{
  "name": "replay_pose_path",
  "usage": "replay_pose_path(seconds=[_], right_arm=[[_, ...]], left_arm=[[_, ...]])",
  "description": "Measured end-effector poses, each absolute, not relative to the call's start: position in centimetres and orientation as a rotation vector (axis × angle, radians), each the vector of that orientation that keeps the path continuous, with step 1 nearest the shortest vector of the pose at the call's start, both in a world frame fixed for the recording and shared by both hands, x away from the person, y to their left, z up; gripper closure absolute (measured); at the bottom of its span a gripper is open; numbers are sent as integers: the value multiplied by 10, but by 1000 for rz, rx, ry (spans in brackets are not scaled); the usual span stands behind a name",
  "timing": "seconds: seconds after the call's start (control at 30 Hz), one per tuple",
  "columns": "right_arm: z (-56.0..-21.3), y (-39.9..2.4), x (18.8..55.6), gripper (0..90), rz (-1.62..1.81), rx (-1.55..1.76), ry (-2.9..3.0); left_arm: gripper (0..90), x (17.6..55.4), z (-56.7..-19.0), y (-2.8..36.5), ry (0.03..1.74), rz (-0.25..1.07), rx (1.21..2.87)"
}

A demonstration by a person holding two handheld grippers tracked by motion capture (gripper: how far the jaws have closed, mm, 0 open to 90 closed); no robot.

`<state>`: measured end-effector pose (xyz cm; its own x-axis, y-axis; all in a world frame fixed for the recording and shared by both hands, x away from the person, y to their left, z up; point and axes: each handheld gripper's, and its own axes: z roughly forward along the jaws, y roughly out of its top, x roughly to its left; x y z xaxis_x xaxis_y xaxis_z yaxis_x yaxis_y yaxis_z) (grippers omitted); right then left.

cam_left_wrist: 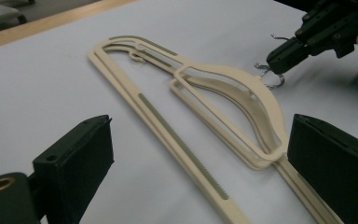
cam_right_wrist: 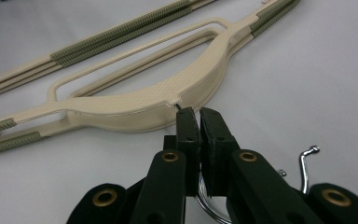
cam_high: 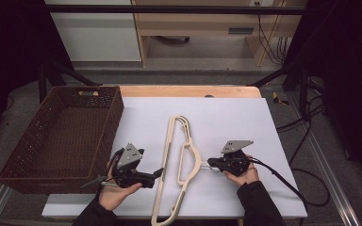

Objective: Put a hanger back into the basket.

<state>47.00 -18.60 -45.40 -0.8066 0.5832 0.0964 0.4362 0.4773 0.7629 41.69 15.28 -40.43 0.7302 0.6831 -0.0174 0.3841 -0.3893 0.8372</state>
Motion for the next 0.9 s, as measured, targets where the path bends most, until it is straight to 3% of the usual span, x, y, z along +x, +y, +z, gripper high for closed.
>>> replay_pose_path(seconds=[0.43, 0.9], right_arm=[[-443, -185, 466, 877, 1231, 907, 2551], [-427, -180, 460, 882, 1239, 896, 2545]], left_arm=[[142, 417, -421, 88, 737, 364, 2153], [371, 433, -437, 38, 729, 309, 2233]])
